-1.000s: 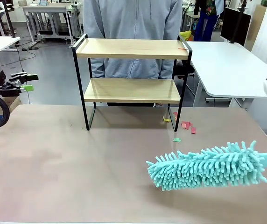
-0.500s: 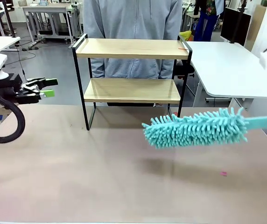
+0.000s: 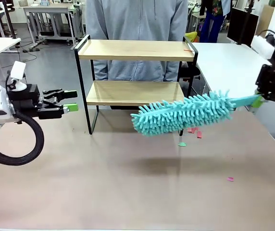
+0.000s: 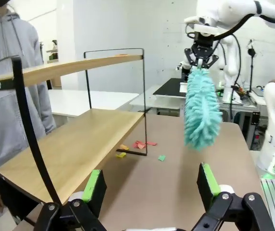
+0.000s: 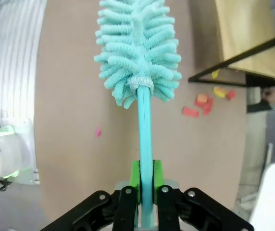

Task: Clean the shelf.
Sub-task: Hand the Duster back to the human.

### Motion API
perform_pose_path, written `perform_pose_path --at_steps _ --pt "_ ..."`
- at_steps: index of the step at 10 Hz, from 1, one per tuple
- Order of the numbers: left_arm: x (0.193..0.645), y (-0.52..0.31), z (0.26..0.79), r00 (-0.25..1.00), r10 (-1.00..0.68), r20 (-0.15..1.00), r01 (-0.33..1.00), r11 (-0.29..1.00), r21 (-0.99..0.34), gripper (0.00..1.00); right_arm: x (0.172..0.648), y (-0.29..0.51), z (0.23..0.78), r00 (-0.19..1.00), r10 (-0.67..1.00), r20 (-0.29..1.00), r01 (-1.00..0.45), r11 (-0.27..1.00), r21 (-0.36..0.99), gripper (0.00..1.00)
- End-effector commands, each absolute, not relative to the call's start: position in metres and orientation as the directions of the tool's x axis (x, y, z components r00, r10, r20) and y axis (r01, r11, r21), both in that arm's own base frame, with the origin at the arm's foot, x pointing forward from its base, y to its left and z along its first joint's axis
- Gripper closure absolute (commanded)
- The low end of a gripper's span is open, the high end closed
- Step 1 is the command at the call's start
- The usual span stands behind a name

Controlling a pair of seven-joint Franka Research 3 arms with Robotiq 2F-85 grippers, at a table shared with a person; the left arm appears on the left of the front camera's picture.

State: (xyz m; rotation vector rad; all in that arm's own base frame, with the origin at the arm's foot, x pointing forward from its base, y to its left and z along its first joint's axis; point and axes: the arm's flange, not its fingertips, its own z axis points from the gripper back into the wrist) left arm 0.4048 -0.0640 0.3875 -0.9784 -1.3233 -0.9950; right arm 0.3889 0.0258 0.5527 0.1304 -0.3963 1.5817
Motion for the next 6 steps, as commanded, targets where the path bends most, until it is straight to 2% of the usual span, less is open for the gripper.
perform_pose_path --at_steps 1,4,5,6 --pt "0.364 -0.082 0.385 0.039 -0.031 0.999 0.939 0.343 -0.026 0.00 0.402 0.023 0.544 -0.103 0.880 0.464 -0.983 -0.020 -0.181 0.87" --pt "0.370 -0.101 0.384 0.071 -0.083 0.994 0.960 0.276 -0.046 0.00 0.402 0.023 0.536 -0.053 0.851 0.523 -0.987 0.035 -0.157 0.87" --pt "0.405 -0.085 0.384 0.046 -0.056 0.997 0.951 0.307 -0.027 0.00 0.398 0.019 0.535 -0.023 0.874 0.486 -0.986 0.062 -0.157 0.87" --pt "0.405 -0.085 0.384 0.046 -0.056 0.997 0.951 0.307 -0.027 0.00 0.401 0.029 0.539 -0.047 0.869 0.493 -0.989 0.030 -0.147 0.87"
